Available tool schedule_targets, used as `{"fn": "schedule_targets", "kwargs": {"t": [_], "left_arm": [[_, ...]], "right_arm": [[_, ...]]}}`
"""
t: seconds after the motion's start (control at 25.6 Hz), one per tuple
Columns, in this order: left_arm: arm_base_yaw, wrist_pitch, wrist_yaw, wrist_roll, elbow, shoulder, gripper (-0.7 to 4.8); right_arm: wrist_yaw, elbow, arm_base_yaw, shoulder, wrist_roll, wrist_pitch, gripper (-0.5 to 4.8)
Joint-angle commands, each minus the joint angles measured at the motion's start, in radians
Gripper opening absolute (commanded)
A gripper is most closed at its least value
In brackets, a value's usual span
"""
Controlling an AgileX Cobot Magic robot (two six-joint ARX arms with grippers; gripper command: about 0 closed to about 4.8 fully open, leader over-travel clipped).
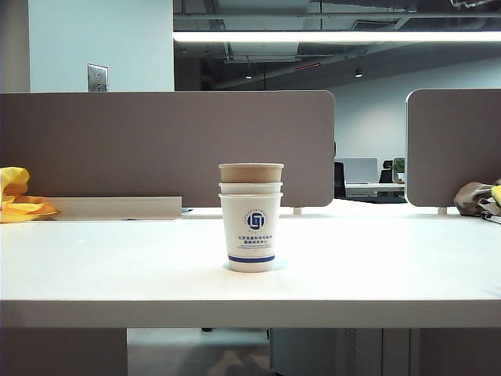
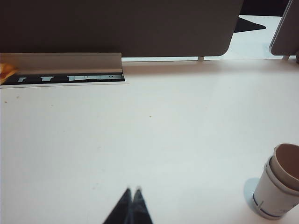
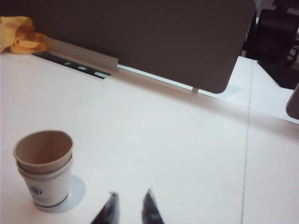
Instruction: Pick up all the paper cups on the table one by one and stack them together.
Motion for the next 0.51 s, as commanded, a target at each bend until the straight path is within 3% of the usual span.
{"fn": "schedule_targets", "kwargs": {"t": [0.04, 0.2, 0.35, 0.51], "left_arm": [[0.0, 0.024, 0.014, 0.045, -0.031, 0.011, -0.05], [0.0, 0.124, 0.069, 0.044, -0.13, 0.01, -0.05], [0.0, 0.204, 0.08, -0.016, -0.189, 0.01, -0.05], [0.0, 0.279, 0.079, -0.018, -0.235, 0.01, -0.05]], "right_arm": [[-0.019, -0.09, 0.0, 0.004, -0.003, 0.086, 0.72], [-0.128, -0.237, 0.0, 0.003, 0.018, 0.28, 0.72], [-0.145, -0.24, 0.0, 0.002, 0.026, 0.271, 0.73], [-0.159, -0.24, 0.0, 0.003, 0.026, 0.272, 0.72]]}}
